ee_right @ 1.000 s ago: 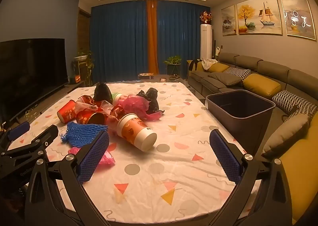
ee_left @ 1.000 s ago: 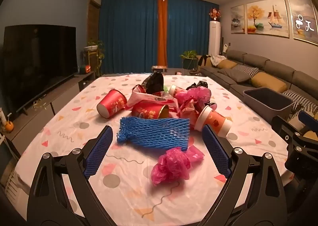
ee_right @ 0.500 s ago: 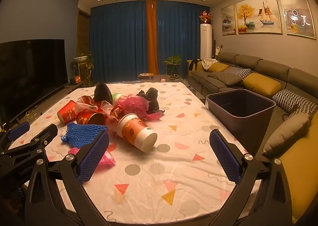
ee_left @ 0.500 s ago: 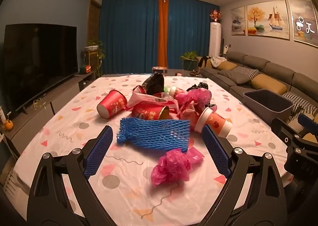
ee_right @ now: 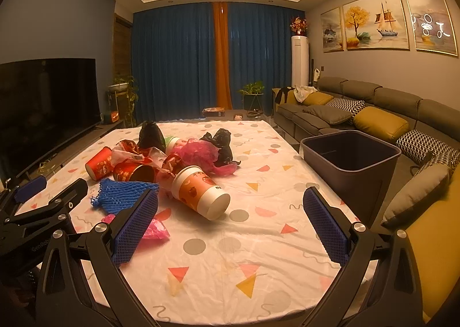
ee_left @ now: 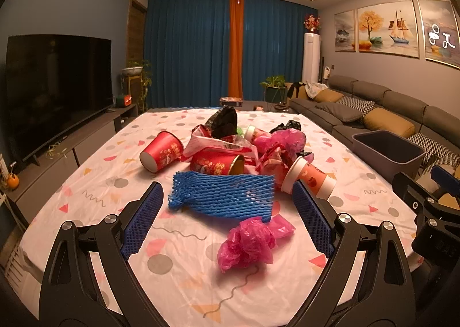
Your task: Collect trash
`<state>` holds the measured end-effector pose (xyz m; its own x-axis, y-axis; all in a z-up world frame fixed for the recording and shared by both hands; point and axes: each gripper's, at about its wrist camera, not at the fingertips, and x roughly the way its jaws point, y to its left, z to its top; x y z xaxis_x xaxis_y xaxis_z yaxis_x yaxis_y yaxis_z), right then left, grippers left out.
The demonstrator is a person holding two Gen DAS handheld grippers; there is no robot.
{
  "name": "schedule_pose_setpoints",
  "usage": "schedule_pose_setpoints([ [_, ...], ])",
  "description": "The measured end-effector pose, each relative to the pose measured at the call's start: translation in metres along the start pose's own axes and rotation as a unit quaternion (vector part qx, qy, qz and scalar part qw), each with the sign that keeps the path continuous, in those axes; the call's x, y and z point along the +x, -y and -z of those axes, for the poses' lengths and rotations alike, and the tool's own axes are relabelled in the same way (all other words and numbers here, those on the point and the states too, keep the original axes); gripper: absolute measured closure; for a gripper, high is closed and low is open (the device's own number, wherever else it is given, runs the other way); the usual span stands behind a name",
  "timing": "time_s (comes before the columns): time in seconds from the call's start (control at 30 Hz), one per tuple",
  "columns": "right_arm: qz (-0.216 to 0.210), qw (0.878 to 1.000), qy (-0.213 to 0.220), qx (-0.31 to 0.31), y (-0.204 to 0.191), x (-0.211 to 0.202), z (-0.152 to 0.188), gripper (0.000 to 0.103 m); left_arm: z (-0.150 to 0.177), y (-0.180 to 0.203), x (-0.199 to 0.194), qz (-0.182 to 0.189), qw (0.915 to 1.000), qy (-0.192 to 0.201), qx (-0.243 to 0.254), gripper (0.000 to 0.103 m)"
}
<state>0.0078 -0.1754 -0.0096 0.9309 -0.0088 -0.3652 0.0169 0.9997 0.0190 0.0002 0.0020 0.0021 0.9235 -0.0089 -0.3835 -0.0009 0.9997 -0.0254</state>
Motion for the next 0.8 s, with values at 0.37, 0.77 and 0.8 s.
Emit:
schedule_pose_setpoints([
  [0.37, -0.006, 1.000, 0.001, 0.002, -0.0008, 0.0004, 0.0000, 0.005, -0.0025, 0.0003, 0.0011, -0.001, 1.0000, 0.002, 0.000, 0.013],
  [0.77, -0.009, 1.000, 0.003, 0.001, -0.0012, -0.0015, -0.0014, 0.005, -0.0055, 0.0017, 0.0009, 0.001, 1.0000, 0.004, -0.003, 0.013],
  [0.8, -0.010, 1.000, 0.003, 0.002, -0.0011, -0.0016, -0.0015, 0.005, -0.0050, 0.0015, 0.0007, 0.000, 1.0000, 0.004, -0.003, 0.013],
])
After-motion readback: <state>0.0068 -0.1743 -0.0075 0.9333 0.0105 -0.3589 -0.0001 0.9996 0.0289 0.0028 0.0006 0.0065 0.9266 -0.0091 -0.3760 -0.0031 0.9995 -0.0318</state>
